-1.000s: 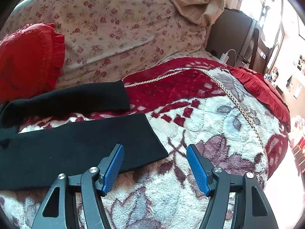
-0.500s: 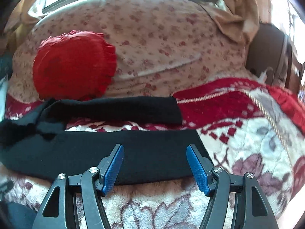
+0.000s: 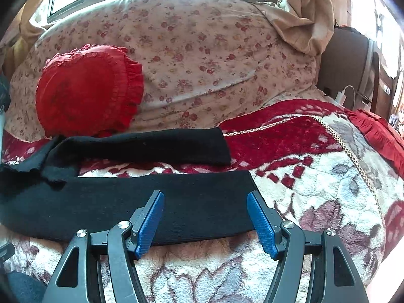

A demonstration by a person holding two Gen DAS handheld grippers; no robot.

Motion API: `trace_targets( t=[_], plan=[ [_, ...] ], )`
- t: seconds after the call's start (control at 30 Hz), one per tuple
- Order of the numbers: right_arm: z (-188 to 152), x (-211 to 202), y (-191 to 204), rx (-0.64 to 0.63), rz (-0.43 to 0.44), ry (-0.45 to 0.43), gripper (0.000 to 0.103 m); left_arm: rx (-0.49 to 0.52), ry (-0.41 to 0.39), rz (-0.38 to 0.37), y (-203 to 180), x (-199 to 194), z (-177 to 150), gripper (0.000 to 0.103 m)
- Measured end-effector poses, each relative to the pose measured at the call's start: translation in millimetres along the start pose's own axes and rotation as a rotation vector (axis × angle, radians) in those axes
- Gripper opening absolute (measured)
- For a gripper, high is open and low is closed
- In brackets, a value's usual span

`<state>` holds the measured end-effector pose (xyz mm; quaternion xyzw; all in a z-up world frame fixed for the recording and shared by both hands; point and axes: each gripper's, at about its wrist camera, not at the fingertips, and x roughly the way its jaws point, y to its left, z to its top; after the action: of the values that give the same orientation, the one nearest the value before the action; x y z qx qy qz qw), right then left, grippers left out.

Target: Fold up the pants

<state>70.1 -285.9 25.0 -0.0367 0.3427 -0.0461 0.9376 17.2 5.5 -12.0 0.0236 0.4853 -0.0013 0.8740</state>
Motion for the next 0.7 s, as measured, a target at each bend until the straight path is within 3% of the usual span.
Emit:
trace_targets(
  t=[0.7],
  plan=[
    [-0.5,-0.8,2.0,-0.008,-0.002,-0.009,0.066,0.000,0.003,-0.003,-1.0,0.7,-0.2,0.102]
  ],
)
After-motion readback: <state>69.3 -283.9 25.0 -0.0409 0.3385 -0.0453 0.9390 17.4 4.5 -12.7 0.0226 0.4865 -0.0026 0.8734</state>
